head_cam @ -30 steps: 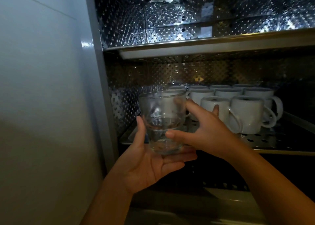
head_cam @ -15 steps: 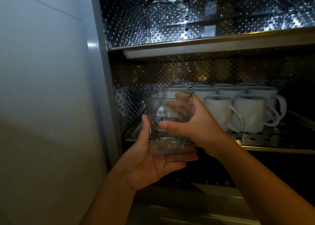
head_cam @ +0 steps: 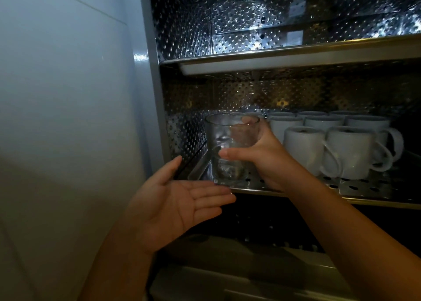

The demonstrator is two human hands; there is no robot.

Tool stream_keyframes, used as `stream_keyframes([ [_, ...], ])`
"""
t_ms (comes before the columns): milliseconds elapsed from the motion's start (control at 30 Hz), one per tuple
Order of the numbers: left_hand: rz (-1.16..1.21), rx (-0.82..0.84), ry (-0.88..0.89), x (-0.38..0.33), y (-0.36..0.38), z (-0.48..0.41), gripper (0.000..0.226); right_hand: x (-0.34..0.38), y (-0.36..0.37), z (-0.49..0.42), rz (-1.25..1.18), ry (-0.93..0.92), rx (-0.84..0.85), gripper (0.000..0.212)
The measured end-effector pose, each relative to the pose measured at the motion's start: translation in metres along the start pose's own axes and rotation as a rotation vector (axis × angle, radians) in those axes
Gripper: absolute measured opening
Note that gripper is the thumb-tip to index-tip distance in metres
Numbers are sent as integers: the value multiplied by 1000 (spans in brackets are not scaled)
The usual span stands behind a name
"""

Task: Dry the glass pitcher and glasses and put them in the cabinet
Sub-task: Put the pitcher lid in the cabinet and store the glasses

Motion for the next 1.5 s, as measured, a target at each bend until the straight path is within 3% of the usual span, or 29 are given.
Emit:
stream_keyframes([
  [500, 28, -20, 65, -8, -11, 2, 67, -21, 29, -31, 141, 214, -19, 91],
  [633, 10, -5, 58, -6, -11, 2, 65, -19, 29, -29, 135, 235, -25, 76],
  [767, -1, 8, 31, -1, -9, 1, 64, -15, 30, -24, 175, 227, -17, 74],
  [1000, -5, 32, -10, 10, -2, -1, 62, -5, 17, -8, 256, 225, 4, 99],
  [1133, -62, 29, -16, 22, 7, -5, 60, 5, 1, 23, 504, 124, 25, 86],
  [1300, -85, 17, -37, 41, 23, -14, 60, 31, -19, 75, 1111, -69, 13, 67],
  [1500, -212, -35, 49, 75, 45, -18, 48, 35, -41, 129, 1435, 59, 35, 63],
])
Point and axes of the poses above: each hand's wrist, its own z-axis away from the middle knuckle, its own y-axis out of the palm, x = y × z, the point moved 2 cm from there along -z, towards the middle knuckle, and after that the axes turned 1 degree about x, right-handed, at the moved point
